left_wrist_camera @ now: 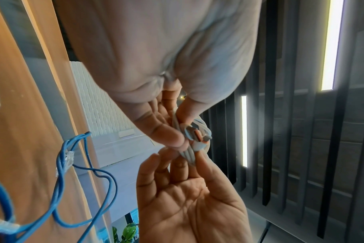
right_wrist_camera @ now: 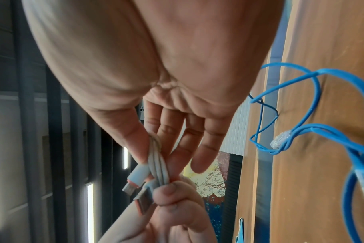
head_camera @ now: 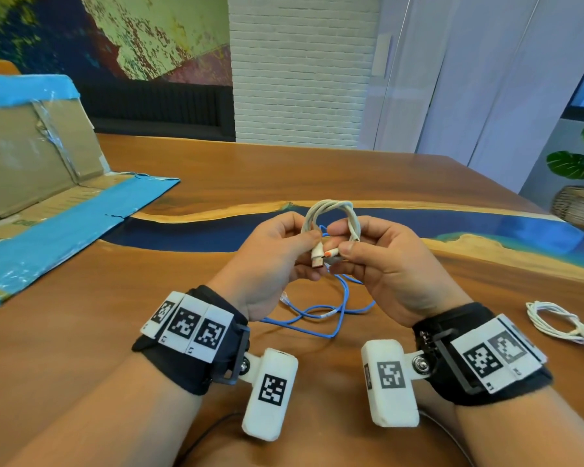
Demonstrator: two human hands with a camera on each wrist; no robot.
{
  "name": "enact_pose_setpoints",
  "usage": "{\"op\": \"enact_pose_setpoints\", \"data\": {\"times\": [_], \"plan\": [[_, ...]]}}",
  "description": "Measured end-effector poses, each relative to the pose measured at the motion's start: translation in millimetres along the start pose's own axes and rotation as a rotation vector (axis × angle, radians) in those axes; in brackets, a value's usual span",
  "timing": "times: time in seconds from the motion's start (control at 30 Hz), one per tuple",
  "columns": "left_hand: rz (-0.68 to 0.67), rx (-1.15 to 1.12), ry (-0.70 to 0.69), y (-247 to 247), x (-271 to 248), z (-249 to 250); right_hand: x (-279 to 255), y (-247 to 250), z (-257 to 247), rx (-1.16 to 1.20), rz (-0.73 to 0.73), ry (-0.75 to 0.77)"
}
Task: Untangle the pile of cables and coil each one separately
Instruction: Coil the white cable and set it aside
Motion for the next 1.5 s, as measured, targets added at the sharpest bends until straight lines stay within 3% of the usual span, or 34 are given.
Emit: {"op": "enact_pose_setpoints", "data": {"times": [0.5,0.8,1.03,1.2,1.5], "plan": [[-0.127,-0.105,0.011,-3,-2,4,0,-2,1,0.072,0.049,-0.055],[0.093,-0.081,-0.122,6,3,6,1,11,-1,0.129,0.196,-0.106],[0.185,0.099,-0.231,16,4,13,0,12,-4,0.228,0.182,-0.128],[0.262,0.037,-0.395,27,2,27,0,12,-7,0.213,0.172,-0.105],[0.170,0.189,-0.230,17,7,11,-1,6,-6,0.186,0.150,-0.065]]}}
Point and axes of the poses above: each hand's wrist, its own x-axis towards the middle knuckle, its own y-axis out of the back of the hand, z = x × y, the point moved 5 cm from there along x, towards the middle knuckle, and after that the axes turned 8 degrees about -x, right-handed, at the moved point
